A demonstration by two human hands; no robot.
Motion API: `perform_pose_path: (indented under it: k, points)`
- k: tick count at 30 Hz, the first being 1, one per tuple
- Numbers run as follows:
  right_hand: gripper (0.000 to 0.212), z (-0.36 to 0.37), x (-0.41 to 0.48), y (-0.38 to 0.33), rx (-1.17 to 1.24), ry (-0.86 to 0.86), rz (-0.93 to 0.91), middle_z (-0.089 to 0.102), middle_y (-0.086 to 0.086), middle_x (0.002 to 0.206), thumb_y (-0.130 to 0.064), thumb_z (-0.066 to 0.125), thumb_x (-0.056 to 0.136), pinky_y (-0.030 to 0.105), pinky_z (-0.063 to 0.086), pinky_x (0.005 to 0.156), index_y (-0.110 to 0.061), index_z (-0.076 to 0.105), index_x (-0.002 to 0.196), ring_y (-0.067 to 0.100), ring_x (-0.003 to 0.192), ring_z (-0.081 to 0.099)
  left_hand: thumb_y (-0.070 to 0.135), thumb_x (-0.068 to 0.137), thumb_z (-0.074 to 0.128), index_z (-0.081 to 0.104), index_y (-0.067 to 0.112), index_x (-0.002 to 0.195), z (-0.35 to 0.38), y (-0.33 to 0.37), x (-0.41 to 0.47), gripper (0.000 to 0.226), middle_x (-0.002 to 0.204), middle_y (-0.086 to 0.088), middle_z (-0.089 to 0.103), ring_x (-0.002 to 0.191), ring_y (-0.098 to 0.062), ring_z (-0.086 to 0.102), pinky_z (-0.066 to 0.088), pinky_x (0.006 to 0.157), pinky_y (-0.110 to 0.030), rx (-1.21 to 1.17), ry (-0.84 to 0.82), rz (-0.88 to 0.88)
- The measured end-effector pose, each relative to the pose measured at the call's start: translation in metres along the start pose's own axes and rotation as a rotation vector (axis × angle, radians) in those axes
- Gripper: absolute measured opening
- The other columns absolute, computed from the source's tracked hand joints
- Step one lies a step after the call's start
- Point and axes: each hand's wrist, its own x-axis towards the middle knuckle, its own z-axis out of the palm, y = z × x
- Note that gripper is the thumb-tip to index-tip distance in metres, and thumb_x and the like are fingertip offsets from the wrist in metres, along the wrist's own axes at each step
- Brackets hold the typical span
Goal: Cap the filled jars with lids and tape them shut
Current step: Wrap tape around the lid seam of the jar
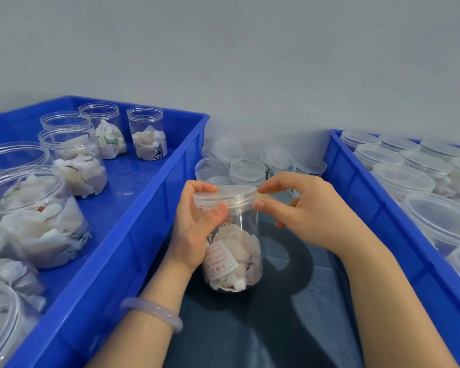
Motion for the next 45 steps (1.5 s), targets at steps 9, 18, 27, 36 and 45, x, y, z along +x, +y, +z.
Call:
perform_pose_path:
  k: [9,18,27,36,45]
  points:
    - [0.025,-0.002,0.000,-0.001,0.012,-0.037,0.065,0.063,-0.018,0.101,-0.053,0.066,0.075,0.017,0.047,0.052,-0.038,0.061,0.094,0.008,0.060,0.067,0.070,0.051,0.078,0.045,0.012,0.098,0.005,0.009,0.000,0.082,0.091,0.005,0.064,0.082,-0.012,0.066,0.056,0.065,-0.025,0.064,-0.033,-0.025]
    - [0.087,-0.005,-0.007,-0.005,-0.018,-0.185,0.277,0.066,-0.006,0.092,-0.087,0.049,0.047,0.025,0.046,0.057,-0.039,0.045,0.120,0.004,0.047,0.060,0.034,0.056,0.076,0.048,0.011,0.096,0.000,0.005,0.000,0.054,0.086,-0.004,0.066,0.078,-0.024,0.066,0.057,0.064,-0.034,-0.054,-0.018,-0.111]
    - [0.043,-0.021,-0.011,-0.004,0.068,-0.251,0.197,0.068,-0.009,0.063,-0.076,0.053,0.061,0.019,0.041,0.060,-0.045,0.066,0.087,-0.002,0.050,0.054,0.053,0.037,0.091,0.047,0.010,0.091,-0.005,0.008,0.001,0.082,0.099,-0.031,0.058,0.090,-0.043,0.061,0.053,0.067,-0.045,-0.306,-0.075,-0.327]
    - [0.067,-0.016,-0.005,0.008,-0.033,-0.183,0.271,0.067,-0.010,0.059,-0.090,0.042,0.034,0.024,0.045,0.064,-0.048,0.070,0.078,-0.008,0.050,0.054,0.047,0.038,0.093,0.047,0.009,0.092,-0.003,0.012,-0.002,0.081,0.086,-0.018,0.065,0.076,-0.033,0.066,0.056,0.059,-0.043,-0.389,-0.187,-0.403]
    - [0.060,-0.018,-0.004,0.009,-0.026,-0.251,0.256,0.068,-0.009,0.061,-0.086,0.049,0.039,0.022,0.047,0.063,-0.047,0.072,0.077,-0.001,0.047,0.053,0.040,0.036,0.095,0.048,0.012,0.092,0.002,0.013,-0.004,0.078,0.082,-0.017,0.062,0.069,-0.032,0.062,0.055,0.055,-0.037,-0.499,-0.249,-0.475]
